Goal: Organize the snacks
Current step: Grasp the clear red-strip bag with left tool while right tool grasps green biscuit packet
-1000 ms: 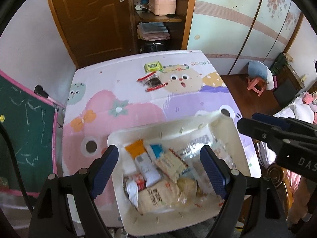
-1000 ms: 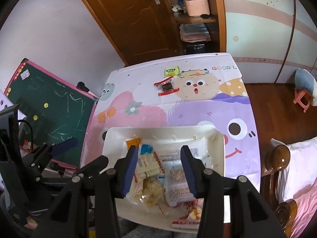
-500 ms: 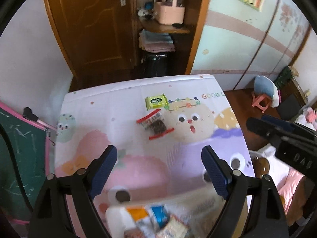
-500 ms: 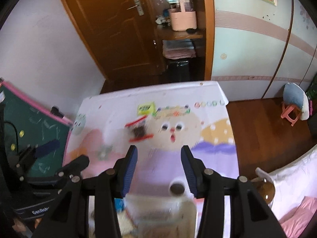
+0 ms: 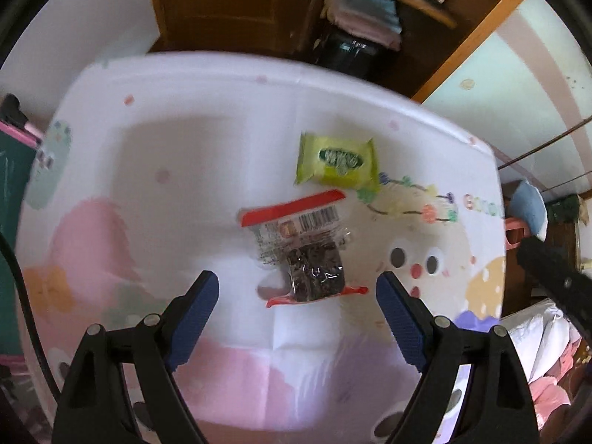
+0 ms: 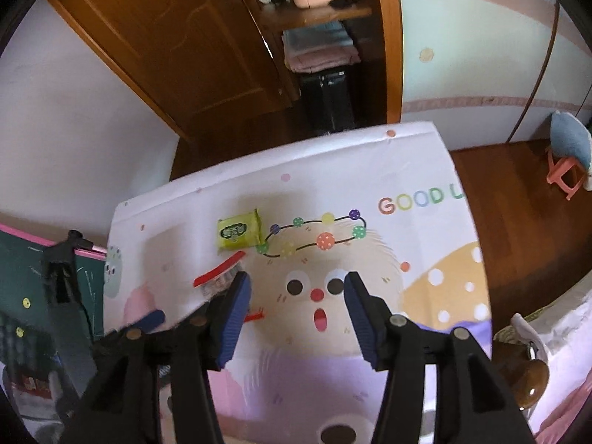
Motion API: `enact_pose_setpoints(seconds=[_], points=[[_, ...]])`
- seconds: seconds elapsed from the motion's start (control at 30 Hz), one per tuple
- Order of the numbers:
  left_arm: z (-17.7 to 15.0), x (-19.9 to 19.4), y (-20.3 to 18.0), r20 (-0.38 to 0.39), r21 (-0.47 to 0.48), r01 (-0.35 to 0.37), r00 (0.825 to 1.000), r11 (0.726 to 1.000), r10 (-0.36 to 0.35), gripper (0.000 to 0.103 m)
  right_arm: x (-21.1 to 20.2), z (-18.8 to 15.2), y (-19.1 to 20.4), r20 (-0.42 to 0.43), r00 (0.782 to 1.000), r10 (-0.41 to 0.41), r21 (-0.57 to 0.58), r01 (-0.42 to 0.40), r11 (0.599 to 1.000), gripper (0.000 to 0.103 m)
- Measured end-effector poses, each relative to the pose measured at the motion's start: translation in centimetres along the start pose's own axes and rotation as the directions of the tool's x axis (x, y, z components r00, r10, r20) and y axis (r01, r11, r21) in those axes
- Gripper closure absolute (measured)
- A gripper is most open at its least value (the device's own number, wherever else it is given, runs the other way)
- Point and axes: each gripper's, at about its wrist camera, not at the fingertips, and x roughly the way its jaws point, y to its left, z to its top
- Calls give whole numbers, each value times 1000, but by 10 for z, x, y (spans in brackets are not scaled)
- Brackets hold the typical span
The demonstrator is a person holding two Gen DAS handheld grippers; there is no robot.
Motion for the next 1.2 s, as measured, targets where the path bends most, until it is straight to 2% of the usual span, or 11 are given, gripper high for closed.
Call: enact_pose_setpoints(seconds=[0.17, 0.27, 0.33, 0.4, 0.47, 0.5, 0.67, 0.87, 1.07, 1.17, 1.2], points=[[-6, 28, -4, -11, 3, -38, 999, 999, 38, 17, 30, 11, 6, -16, 1000, 17, 21, -16, 1000, 45], [-9, 34, -3, -9, 0, 0, 1000, 1000, 0, 26, 43, 18, 17, -18, 1000, 16, 6, -16, 1000, 41], [-11, 34, 1, -9, -5, 54, 999, 999, -54, 42, 52, 22, 24, -22, 1000, 22, -9, -22, 1000, 37], [-12, 31, 7, 1, -13, 76, 997, 997, -76, 47, 62, 25, 34, -28, 999, 21, -25, -22, 999, 32], [-13, 25, 13, 12, -7, 72, 997, 997, -72, 69, 72, 27, 43, -40, 999, 22, -42, -24, 999, 29], [-13, 21, 17, 17, -6, 81, 997, 997, -81, 96, 79, 27, 48, -49, 999, 20, -52, -22, 998, 28], [-6, 10, 48, 18, -23, 64, 998, 998, -64, 99, 108, 25, 68, -82, 996, -25, -102, 16, 995, 20], [1, 5, 74, 7, -48, 95, 995, 994, -95, 99, 135, 24, 82, -107, 990, -96, -150, 80, 986, 19], [2, 4, 77, 1, -54, 122, 993, 991, -122, 96, 146, 19, 98, -96, 977, -190, -226, 164, 960, 17], [-9, 5, 83, -1, -72, 144, 990, 987, -144, 75, 143, 15, 105, -74, 969, -235, -281, 205, 938, 35], [-9, 5, 83, 0, -76, 149, 989, 986, -150, 64, 141, 16, 103, -75, 970, -231, -278, 203, 939, 46]])
